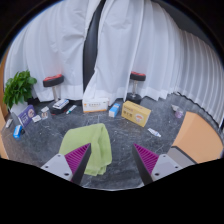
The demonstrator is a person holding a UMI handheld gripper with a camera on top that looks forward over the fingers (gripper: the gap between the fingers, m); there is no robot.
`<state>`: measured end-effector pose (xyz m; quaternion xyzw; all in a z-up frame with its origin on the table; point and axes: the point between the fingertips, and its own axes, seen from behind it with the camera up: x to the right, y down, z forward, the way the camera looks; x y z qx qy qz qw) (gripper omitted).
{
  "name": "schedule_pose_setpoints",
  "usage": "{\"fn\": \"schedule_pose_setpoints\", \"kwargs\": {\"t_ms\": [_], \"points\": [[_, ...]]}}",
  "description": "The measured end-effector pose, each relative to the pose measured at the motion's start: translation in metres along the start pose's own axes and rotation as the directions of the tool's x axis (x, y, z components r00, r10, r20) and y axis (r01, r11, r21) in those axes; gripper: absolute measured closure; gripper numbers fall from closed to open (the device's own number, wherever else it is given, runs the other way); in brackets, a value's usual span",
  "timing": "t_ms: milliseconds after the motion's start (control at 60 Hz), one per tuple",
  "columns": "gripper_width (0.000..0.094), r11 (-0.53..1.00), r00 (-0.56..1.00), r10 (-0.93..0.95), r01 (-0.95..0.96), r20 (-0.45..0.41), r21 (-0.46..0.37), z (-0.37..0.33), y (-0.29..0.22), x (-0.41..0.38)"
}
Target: Fold towel
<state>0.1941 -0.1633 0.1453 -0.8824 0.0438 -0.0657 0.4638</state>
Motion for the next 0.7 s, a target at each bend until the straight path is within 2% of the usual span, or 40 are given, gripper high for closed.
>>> {"fn": "schedule_pose_setpoints", "kwargs": {"t_ms": [200, 417, 517, 700], "points": [[0.0087, 0.998, 1.000, -0.024, 0.024, -0.001, 0.053, -0.119, 0.013, -0.042], [0.0085, 0.997, 0.999, -0.048, 0.049, -0.011, 0.064, -0.235, 0.059, -0.086], [0.0088, 0.998, 0.999, -0.033, 0.033, 0.009, 0.059, -0.274, 0.078, -0.102], [0.0086, 0.995, 0.999, -0.044, 0.044, -0.013, 0.090, -0.317, 0.084, -0.108]]}}
